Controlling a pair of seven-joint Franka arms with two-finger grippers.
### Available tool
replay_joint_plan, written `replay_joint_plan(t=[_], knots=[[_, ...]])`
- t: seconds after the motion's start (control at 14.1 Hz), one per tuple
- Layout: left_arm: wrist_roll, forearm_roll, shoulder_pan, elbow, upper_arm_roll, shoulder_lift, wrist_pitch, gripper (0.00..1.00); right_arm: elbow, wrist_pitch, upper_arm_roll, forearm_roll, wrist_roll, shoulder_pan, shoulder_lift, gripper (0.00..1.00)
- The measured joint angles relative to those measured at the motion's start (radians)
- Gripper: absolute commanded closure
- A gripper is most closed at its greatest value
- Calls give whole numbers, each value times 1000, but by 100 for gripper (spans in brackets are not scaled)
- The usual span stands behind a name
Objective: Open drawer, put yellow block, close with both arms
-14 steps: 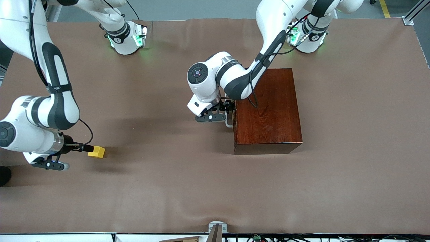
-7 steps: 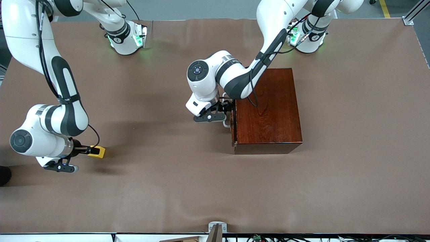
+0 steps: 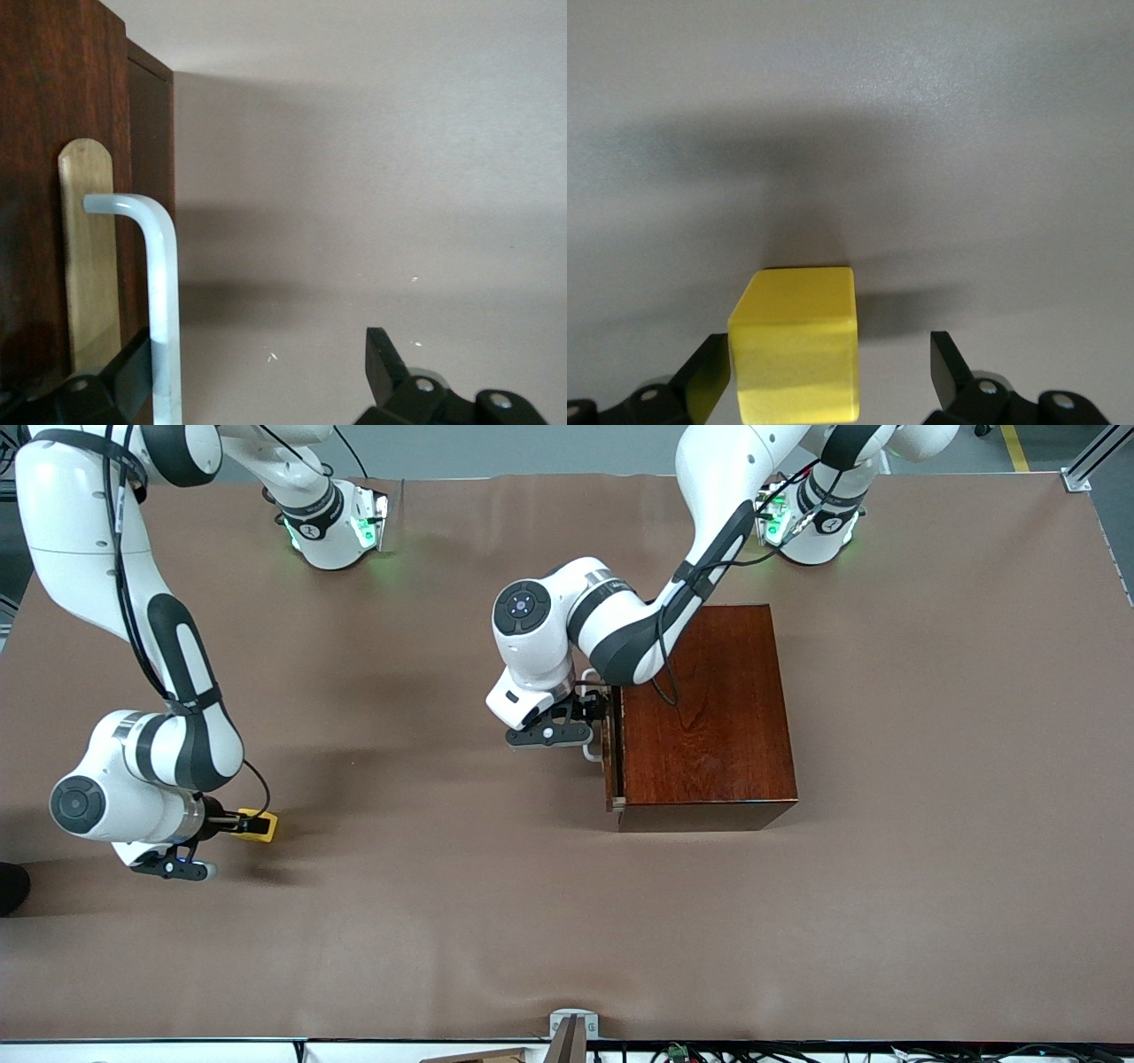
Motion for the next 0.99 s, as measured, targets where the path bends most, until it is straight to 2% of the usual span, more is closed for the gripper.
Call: replay_joint_plan(t=[0.21,0.35,0.42,0.5,0.57,0.64,0.99], knots=[[0,0,-8,-2,-11,2,59,0,0,3,3,1,0,1,8,0],[1,4,-16,-2,-11,5,73,0,0,7,6,1,0,2,12,23],[2,4,-17,-2,-11,5,73,0,0,13,6,1,0,3,13,39],[4,4,-17,-3,-11,5,73,0,0,18,7,1,0,3,14,63],[6,4,-17,-3,-11,5,73,0,0,19,7,1,0,3,14,94],[6,5,-17,-3,-11,5,74,0,0,19,7,1,0,3,14,100],[5,-10,-23,-6,-13,6,122,0,0,18,7,1,-2,3,14,100]])
